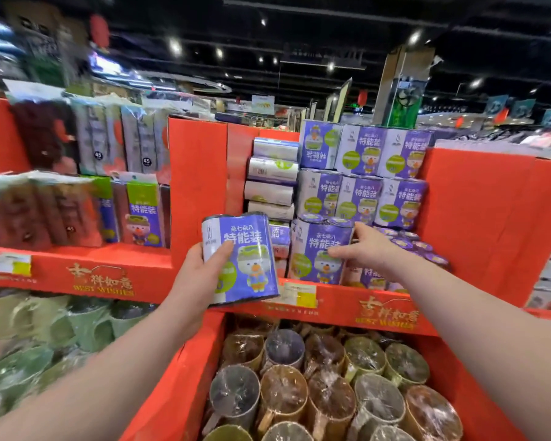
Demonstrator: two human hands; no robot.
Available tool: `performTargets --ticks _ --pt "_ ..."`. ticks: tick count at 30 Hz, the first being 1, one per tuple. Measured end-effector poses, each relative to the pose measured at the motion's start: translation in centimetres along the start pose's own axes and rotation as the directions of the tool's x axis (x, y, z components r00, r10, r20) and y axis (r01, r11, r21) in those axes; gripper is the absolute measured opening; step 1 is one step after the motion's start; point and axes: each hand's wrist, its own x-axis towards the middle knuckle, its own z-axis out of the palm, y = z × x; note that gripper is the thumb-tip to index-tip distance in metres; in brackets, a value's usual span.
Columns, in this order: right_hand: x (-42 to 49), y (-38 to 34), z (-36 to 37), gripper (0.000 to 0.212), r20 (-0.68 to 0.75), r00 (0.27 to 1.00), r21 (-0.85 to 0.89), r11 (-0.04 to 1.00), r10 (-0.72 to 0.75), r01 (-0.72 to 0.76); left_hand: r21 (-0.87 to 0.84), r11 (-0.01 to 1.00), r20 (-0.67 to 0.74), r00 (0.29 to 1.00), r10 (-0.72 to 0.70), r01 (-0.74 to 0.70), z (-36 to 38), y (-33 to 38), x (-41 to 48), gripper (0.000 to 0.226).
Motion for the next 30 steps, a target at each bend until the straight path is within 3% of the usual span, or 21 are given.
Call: performTargets --ticks 3,7,10,15,21,28,29,30 --pt "-0.5 0.3 0.9 0.050 0.014 0.999 -0.255 0.966 -0.046 0.048 -0.028 1.000 -0.017 1.000 0.009 -0.009 0.7 0.0 -0.2 0.032" --pt "-1.3 0.4 1.9 0.093 0.058 0.982 -0.485 0.855 -0.178 0.183 -0.035 0.999 -0.027 1.000 0.016 -0.017 1.2 -0.1 -0.2 0.032" --pt "-1.4 0.6 1.6 0.090 0.050 0.982 -0.682 0.712 -0.180 0.165 -0.031 0.999 -0.026 1.000 0.017 -0.017 1.6 -0.3 -0.1 0.035" --pt "-1.9 1.0 1.4 0.084 0.049 0.986 -0.717 0.682 -0.160 0.147 -0.038 0.999 -0.027 0.999 0.016 -0.017 2.7 -0.5 0.0 0.031" --pt "-1.4 0.5 2.0 0.064 0.241 0.963 -0.800 0.537 -0.122 0.268 -0.025 1.000 -0.003 1.000 -0.001 0.001 3.9 -0.8 0.2 0.037" --pt "-1.6 0.2 2.1 0.064 0.210 0.974 -0.892 0.390 -0.087 0.227 -0.040 0.999 0.037 0.999 -0.032 0.033 5.4 -0.8 -0.3 0.033" --pt "-1.8 0.3 2.1 0.063 0.164 0.974 -0.884 0.415 -0.154 0.214 -0.030 0.999 0.057 0.998 -0.029 0.031 5.7 -0.7 -0.4 0.033" --pt "-1.8 0.2 2.0 0.061 0.093 0.966 -0.832 0.513 -0.243 0.209 -0.024 0.999 0.085 0.996 -0.025 0.027 6.1 -0.6 -0.5 0.033"
